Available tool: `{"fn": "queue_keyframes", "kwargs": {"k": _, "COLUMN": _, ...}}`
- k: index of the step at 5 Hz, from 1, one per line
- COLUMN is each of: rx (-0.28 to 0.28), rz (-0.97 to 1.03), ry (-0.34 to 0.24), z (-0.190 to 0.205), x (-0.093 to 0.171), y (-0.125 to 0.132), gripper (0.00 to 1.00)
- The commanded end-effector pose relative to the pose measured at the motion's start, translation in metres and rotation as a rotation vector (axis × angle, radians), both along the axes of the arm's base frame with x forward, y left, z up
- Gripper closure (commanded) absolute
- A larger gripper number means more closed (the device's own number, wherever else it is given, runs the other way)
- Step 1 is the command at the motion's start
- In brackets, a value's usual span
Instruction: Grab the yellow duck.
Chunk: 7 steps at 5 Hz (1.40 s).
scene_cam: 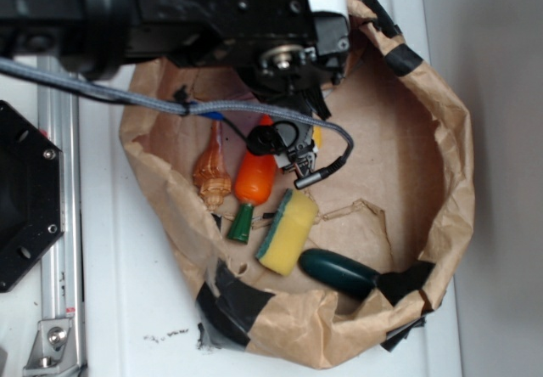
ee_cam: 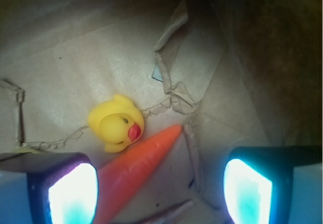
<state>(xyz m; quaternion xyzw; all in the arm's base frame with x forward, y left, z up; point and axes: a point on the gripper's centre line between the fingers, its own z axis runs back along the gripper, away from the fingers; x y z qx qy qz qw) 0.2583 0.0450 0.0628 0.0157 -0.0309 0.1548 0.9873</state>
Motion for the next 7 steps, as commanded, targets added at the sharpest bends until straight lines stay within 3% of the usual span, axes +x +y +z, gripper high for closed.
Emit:
{"fn": "queue_keyframes", "kwargs": {"k": 1, "rx": 0.041, "rz": -0.028, "ry": -0.025, "z": -0.002, "x": 0.01, "y": 0.001, "gripper": 0.0}}
{"fn": "queue_keyframes", "kwargs": {"k": 3, "rx": 0.066, "rz": -0.014, "ry": -0.027, "z": -0.008, "x": 0.017, "y": 0.007, "gripper": 0.0}}
{"fn": "queue_keyframes", "kwargs": {"k": 4, "rx": 0.072, "rz": -0.08, "ry": -0.016, "z": -0.034, "x": 0.033, "y": 0.002, "gripper": 0.0}}
{"fn": "queue_keyframes", "kwargs": {"k": 6, "rx": 0.09, "rz": -0.267, "ry": -0.031, "z": -0.031, "x": 0.028, "y": -0.035, "gripper": 0.0}}
{"fn": "queue_keyframes", "kwargs": {"k": 7, "rx": 0.088, "rz": -0.282, "ry": -0.047, "z": -0.025, "x": 0.025, "y": -0.037, "gripper": 0.0}}
